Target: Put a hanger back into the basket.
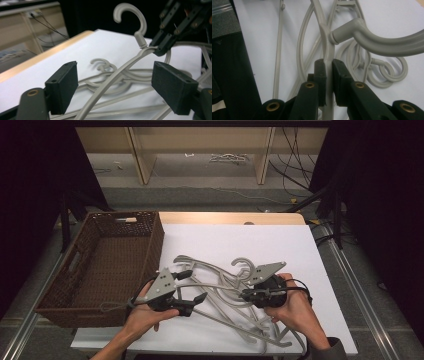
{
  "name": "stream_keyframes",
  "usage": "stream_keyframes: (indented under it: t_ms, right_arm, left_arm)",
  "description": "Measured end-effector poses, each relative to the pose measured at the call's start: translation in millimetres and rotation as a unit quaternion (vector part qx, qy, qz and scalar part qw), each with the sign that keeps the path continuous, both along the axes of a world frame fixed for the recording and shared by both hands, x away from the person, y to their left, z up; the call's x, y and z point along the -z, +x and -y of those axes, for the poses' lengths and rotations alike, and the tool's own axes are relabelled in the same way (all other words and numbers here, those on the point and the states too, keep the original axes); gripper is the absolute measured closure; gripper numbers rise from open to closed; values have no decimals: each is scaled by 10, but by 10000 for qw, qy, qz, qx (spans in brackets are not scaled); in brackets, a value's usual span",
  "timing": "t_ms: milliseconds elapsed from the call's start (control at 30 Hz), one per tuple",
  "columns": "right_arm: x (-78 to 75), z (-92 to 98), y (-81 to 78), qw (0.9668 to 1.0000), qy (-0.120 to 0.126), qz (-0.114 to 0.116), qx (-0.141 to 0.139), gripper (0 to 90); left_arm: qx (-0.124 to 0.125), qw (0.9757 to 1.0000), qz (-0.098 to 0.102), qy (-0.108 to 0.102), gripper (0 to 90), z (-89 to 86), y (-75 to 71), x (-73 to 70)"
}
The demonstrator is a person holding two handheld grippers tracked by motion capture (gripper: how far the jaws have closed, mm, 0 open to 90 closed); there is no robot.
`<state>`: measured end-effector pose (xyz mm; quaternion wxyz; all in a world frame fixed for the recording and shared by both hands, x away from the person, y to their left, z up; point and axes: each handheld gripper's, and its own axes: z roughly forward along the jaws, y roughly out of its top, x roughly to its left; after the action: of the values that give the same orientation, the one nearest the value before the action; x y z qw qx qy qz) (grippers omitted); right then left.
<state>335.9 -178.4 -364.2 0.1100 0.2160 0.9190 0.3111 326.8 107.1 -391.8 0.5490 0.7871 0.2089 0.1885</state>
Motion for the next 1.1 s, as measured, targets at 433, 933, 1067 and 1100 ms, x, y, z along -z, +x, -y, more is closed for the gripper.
stream_keyframes:
  t_ms: [433,933,1067,1100]
  right_arm:
    - [-15,-157,-79,9992,-178,82,-337,828]
    - [-1,-255,-126,9958,-399,300,-764,828]
    - [-11,-264,-143,9951,-354,315,-871,822]
    - [-10,-270,-142,9954,-322,321,-849,816]
  left_arm:
    - [502,9924,-507,1005,348,324,134,12]
    - [1205,9696,-536,2063,728,492,110,-10]
    - [1384,9635,-398,2258,763,449,76,-69]
    - [1457,9616,-313,2303,771,444,76,-83]
